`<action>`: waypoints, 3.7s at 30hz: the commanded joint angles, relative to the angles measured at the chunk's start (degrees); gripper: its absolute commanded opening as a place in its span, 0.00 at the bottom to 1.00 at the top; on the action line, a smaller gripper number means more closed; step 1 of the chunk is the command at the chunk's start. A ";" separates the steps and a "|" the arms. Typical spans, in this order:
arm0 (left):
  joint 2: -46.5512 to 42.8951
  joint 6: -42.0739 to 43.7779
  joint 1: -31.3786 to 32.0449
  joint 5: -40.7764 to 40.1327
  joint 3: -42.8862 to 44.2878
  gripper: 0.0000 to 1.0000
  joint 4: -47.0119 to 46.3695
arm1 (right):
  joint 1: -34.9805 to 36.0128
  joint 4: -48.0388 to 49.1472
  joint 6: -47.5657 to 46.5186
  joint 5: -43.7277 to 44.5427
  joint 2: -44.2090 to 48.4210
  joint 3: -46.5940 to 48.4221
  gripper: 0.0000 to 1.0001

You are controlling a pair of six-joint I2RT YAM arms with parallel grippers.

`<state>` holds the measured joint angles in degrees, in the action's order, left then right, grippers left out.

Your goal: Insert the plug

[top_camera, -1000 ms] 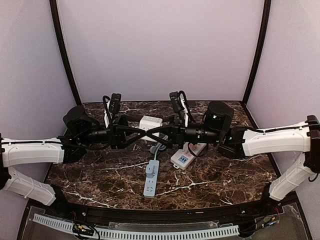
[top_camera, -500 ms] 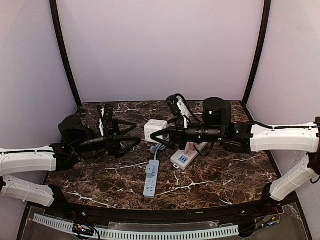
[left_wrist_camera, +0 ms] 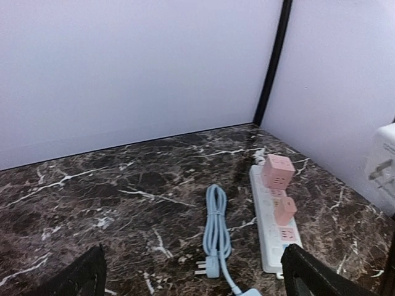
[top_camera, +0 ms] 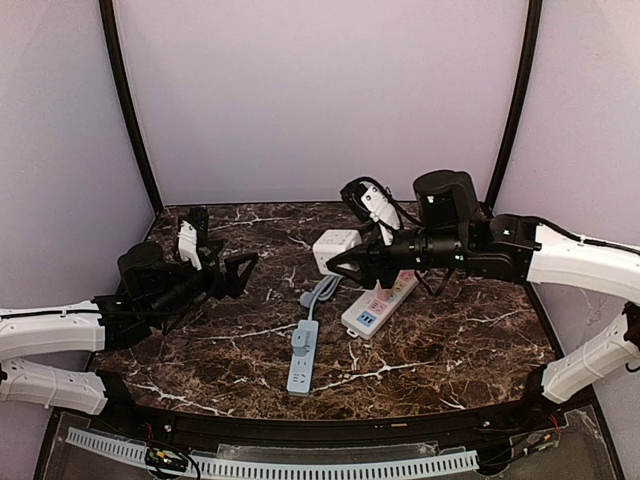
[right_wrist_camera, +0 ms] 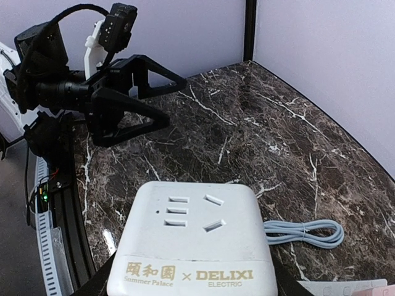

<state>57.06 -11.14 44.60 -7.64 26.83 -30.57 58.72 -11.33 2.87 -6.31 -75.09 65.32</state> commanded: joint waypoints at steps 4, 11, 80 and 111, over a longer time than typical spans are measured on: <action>-0.48 3.49 0.02 -20.77 -2.10 0.99 3.90 | 0.80 -15.26 -4.20 5.53 -0.53 10.25 0.00; 0.64 4.96 -0.82 -24.74 -2.74 0.99 5.20 | 6.02 -25.53 -8.95 8.36 -8.15 17.65 0.00; -5.37 -8.40 -20.25 -14.01 -5.51 0.99 14.45 | 18.97 -55.52 -7.89 9.27 -49.14 46.83 0.00; -5.29 -8.11 -20.25 -13.24 -5.77 0.99 13.69 | 17.22 -55.94 -7.71 10.80 -51.02 45.21 0.00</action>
<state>52.53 -19.53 24.84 -21.41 22.06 -16.58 76.71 -66.46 -5.30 3.46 -124.51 110.78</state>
